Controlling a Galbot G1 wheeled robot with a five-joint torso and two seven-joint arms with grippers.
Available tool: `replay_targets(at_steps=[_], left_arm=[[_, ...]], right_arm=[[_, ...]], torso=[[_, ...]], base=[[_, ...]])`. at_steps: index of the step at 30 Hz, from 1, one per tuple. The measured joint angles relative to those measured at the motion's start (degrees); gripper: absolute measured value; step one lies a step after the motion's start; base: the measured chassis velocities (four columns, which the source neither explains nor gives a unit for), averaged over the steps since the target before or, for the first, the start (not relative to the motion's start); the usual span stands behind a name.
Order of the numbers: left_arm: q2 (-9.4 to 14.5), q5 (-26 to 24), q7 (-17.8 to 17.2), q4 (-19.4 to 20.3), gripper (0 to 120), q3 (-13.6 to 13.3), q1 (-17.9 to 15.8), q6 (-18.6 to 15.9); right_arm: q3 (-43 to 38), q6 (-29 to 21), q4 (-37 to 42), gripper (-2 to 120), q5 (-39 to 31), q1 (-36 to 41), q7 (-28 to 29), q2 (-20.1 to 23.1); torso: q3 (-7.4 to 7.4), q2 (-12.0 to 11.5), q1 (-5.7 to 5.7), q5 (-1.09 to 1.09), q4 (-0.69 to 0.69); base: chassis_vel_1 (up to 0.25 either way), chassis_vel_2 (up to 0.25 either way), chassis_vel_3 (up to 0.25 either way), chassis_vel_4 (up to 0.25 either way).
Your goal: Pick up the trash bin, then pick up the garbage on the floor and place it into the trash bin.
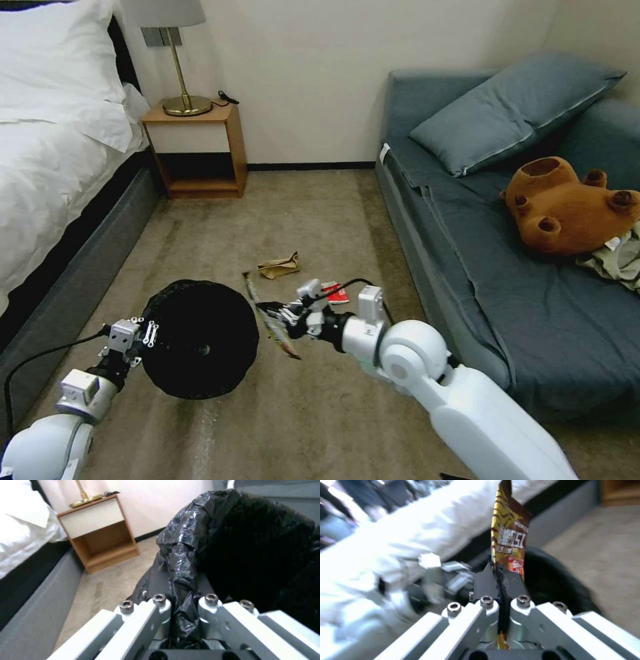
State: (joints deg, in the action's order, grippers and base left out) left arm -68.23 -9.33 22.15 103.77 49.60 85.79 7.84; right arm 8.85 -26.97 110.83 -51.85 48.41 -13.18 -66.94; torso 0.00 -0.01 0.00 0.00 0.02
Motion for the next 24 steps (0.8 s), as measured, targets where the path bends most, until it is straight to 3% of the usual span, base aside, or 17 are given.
replay_targets(at_steps=[3, 14, 24], left_arm=[[-1.22, 0.73, 1.01, -0.09, 4, -0.76, -0.1, 0.23], [-2.39, 2.06, 0.76, 0.87, 4, -1.71, 0.15, 0.01], [-2.9, 2.32, 0.51, 2.19, 4, -1.75, 0.87, -0.55]], right_arm=[[1.14, 3.92, -1.67, 0, -1.58, 1.24, -4.88, -0.33], [5.6, 8.04, -8.95, 0, 1.55, 1.02, -4.95, -6.91], [8.05, 11.26, -18.67, 0, 8.08, -0.26, -5.57, -8.95]], torso=[[0.0, 0.0, 0.0, 0.0, -0.03], [0.0, 0.0, 0.0, 0.0, -0.02], [0.0, 0.0, 0.0, 0.0, -0.02]], base=[[0.0, 0.0, 0.0, 0.0], [0.0, 0.0, 0.0, 0.0], [0.0, 0.0, 0.0, 0.0]])
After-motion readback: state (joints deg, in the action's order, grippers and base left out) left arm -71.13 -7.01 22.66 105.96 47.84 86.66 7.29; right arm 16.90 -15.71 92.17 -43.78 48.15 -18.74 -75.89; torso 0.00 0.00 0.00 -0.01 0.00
